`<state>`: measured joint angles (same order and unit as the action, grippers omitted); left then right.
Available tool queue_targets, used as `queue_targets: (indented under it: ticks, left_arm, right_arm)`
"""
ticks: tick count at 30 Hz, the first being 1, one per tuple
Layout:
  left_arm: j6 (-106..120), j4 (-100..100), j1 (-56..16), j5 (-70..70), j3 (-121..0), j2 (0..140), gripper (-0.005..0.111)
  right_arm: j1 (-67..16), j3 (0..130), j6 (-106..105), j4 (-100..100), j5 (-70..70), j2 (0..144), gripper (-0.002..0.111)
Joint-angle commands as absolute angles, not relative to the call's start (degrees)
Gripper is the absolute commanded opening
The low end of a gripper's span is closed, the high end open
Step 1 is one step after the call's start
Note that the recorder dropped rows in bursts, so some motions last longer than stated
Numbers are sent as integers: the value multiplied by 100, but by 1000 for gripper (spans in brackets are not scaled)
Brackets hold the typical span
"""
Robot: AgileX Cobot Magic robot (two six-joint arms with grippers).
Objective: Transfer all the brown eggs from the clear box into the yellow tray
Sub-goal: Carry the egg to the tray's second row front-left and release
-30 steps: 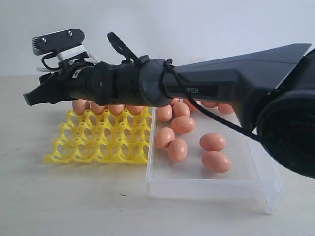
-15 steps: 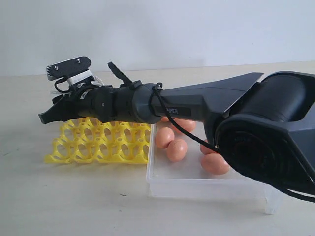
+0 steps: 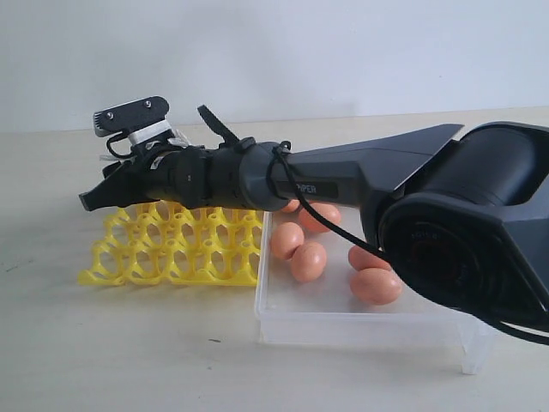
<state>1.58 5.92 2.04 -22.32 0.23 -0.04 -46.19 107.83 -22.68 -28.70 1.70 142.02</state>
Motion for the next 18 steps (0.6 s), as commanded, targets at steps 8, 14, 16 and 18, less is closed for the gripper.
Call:
queue_targets:
  ticks: [8,14,16,18]
  left_arm:
    - [129,578,170,-2179,0,0,0]
    - [129,578,170,-2179,0,0,0]
    - [129,578,170,-2179,0,0,0]
    - [129,578,170,-2179,0,0,0]
  right_arm:
    - [-4595,10837,-2283,-2813,394,14202,36]
    - [-4595,10837,-2283,-2813,340,14202,59]
    - [-4595,10837,-2283,-2813,340,14202,59]
    - [-4595,10837,-2283,-2813,340,14202,59]
